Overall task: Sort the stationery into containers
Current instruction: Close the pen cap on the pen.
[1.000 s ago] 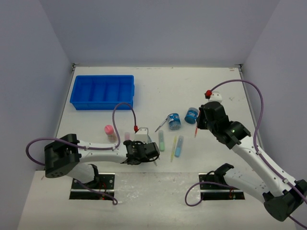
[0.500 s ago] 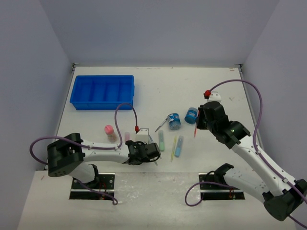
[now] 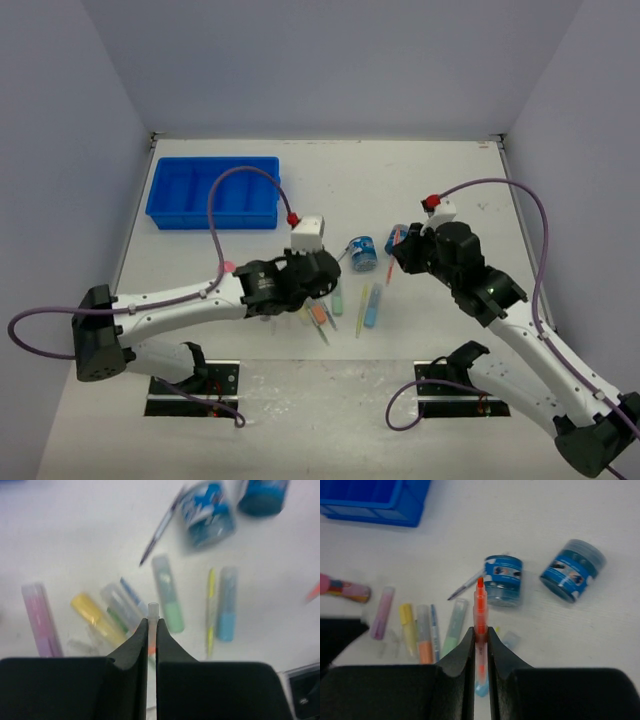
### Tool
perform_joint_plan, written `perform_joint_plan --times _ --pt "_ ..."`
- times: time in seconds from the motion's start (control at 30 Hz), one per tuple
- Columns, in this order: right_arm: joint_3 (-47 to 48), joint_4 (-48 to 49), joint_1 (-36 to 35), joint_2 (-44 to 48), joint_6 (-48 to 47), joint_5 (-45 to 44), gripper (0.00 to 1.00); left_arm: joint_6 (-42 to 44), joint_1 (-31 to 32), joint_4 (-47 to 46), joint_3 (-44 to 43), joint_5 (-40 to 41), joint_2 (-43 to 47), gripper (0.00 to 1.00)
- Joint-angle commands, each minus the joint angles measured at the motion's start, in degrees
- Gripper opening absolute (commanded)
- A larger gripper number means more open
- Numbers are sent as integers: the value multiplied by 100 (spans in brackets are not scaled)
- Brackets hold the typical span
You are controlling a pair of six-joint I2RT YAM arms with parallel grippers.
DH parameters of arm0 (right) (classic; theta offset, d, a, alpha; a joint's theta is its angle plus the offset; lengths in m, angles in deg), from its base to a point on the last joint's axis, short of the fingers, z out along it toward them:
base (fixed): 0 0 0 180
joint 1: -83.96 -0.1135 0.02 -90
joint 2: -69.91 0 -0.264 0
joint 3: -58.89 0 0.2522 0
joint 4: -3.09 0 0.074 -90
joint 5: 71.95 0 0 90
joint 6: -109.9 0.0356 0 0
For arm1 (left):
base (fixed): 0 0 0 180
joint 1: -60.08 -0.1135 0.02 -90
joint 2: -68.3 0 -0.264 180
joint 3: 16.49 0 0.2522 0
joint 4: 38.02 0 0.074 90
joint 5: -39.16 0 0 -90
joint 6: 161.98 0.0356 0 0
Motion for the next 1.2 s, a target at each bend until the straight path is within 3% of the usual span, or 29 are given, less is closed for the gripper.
perform_joint_plan --times 0.0,0.03,0.1,0.23,0.4,0.5,0.73,1.17 --pt "-868 2112 -3 718 -163 2160 0 1944 -1277 -2621 -450 -660 506 0" --pt "-1107 2727 -3 916 -53 2645 0 1941 -2037 -3650 -267 -2433 678 0" --pt "-1177 3163 -12 999 164 3451 0 1766 -2642 -5052 -132 -4137 714 0" --pt "-1228 3551 -12 1058 560 4101 0 1355 -2805 -6655 112 -5759 536 0" --pt "-900 3354 -12 706 756 4324 0 688 -2848 -7917 483 -6818 367 0" --pt "-636 2952 -12 508 643 4252 0 613 -2850 -8052 528 -7140 343 0" --pt "-111 1891 -12 406 371 4147 0 1650 -2851 -6518 5 -7558 402 0" --pt "287 1895 -12 58 354 4635 0 1257 -2850 -7811 979 -7847 583 0"
